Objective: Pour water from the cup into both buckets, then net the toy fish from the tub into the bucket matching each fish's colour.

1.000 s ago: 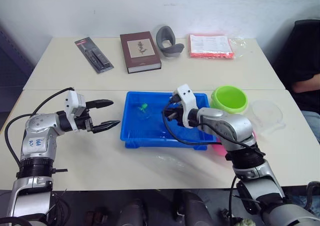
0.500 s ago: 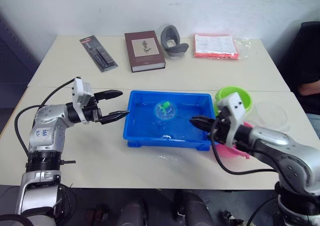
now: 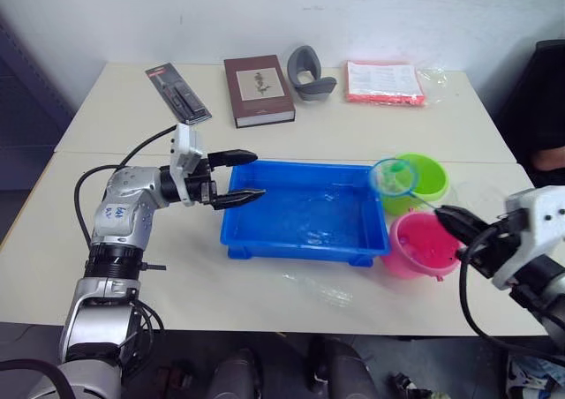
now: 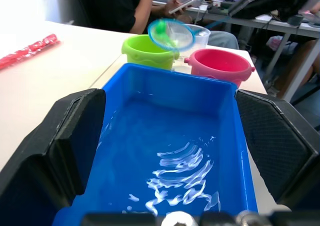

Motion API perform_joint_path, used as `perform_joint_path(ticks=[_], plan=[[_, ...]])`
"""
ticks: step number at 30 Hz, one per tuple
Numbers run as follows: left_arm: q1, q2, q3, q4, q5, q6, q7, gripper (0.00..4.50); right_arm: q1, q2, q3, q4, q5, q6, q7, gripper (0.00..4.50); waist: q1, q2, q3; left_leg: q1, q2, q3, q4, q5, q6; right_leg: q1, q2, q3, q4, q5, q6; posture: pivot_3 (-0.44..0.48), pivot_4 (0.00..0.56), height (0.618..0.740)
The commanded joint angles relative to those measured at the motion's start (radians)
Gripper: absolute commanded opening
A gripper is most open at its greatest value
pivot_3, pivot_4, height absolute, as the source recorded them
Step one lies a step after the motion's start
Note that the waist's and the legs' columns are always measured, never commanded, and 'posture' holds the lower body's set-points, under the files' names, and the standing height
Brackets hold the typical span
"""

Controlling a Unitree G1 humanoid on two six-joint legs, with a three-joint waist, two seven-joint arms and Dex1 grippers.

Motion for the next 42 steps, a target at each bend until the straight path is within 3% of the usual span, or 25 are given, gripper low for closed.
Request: perform_joint_path(ticks=[1, 8, 15, 24, 42], plan=[[-0.026, -0.015, 0.003, -0.013, -0.014, -0.001, -0.01, 4.44, 0.015, -0.025, -0.036, 0.045, -0.07, -0.103, 0.002, 0.0, 0.002, 0.0, 0.0, 0.0, 0.0, 0.0, 0.0, 0.0, 0.0, 0.0, 0.0, 0.0, 0.0, 0.0, 0.0, 0.0, 0.15, 0.74], [-0.022, -0.031, -0.008, -0.016, -0.009, -0.003, -0.016, 4.44, 0.042, -0.081, 0.064, 0.164, -0.311, -0.288, -0.01, 0.0, 0.008, 0.0, 0.0, 0.0, -0.001, 0.0, 0.0, 0.001, 0.001, 0.0, 0.0, 0.001, 0.0, 0.001, 0.001, 0.0, 0.15, 0.74], [-0.018, -0.034, -0.005, -0.02, -0.009, -0.006, -0.011, 4.44, 0.158, -0.186, 0.242, 0.283, -0.682, -0.684, 0.018, 0.0, 0.009, 0.0, 0.0, 0.0, -0.001, 0.0, 0.0, 0.001, 0.001, 0.0, -0.001, 0.002, -0.001, 0.001, 0.002, 0.0, 0.15, 0.74], [-0.014, -0.051, 0.012, -0.025, -0.02, -0.05, -0.005, 4.44, 0.157, -0.299, 0.308, 0.433, -1.065, -0.986, -0.043, 0.0, 0.009, 0.0, 0.0, 0.0, 0.001, 0.0, 0.0, 0.002, 0.001, 0.0, -0.001, 0.002, -0.001, 0.002, 0.003, 0.0, 0.15, 0.74], [-0.004, -0.051, -0.01, -0.042, -0.014, -0.053, -0.031, 4.44, 0.108, -0.422, 0.309, 0.558, -1.349, -1.244, -0.046, 0.0, 0.009, 0.0, 0.0, 0.0, 0.001, -0.001, 0.0, 0.003, 0.001, 0.002, -0.002, 0.001, -0.001, 0.002, 0.003, 0.0, 0.15, 0.74]])
